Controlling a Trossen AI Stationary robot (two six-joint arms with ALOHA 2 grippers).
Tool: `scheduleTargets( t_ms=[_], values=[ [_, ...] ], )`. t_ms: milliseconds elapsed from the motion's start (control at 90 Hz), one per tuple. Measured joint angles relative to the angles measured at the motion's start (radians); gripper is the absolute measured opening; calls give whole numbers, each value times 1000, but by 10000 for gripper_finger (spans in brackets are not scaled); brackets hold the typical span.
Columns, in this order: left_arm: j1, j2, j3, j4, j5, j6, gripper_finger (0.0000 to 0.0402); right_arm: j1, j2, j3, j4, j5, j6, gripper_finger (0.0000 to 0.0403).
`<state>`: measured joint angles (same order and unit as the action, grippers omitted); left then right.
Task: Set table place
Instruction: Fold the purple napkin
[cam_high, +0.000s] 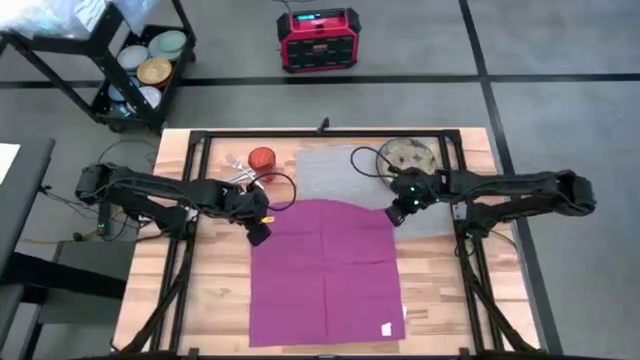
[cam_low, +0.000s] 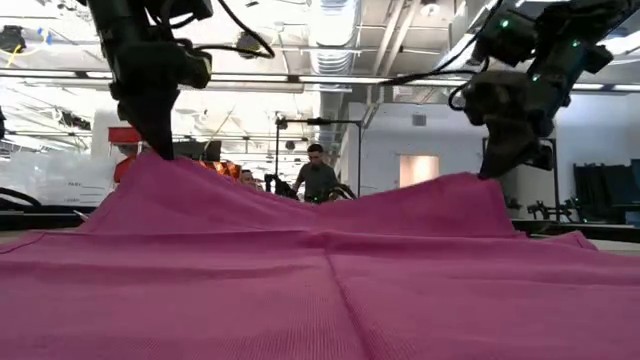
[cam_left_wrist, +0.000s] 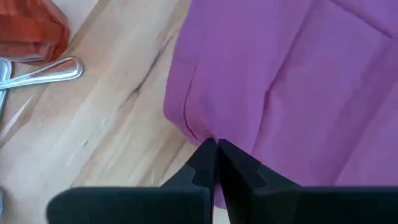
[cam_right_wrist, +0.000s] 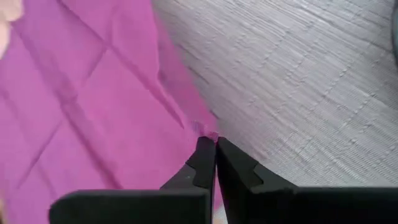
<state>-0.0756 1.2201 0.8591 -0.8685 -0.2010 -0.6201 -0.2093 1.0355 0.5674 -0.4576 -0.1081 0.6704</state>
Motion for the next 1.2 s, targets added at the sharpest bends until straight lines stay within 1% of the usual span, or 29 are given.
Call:
scheduleTargets(
  t_ms=[56,344,489,656,833,1000,1122,1200],
  values=[
    [-15,0,2,-2,13,-13,0,13,-15,0,-3,0,15,0],
    [-114,0,5,0,13,-79,0,91,-92,0,2,1,95,0],
    [-155,0,8,24,-3,-100,0,147,-129,0,37,5,148,0],
    [-200,1,82,22,-63,-102,0,219,-160,2,96,28,202,0],
    [-244,1,168,-11,-89,-115,0,310,-168,2,100,36,258,0],
    [-309,1,199,-58,-90,-195,0,411,-168,19,95,84,300,0],
    [-378,1,218,-110,-88,-275,0,471,-173,74,80,118,307,0],
    [-424,1,229,-111,-88,-312,0,500,-174,115,47,139,309,0]
  ],
)
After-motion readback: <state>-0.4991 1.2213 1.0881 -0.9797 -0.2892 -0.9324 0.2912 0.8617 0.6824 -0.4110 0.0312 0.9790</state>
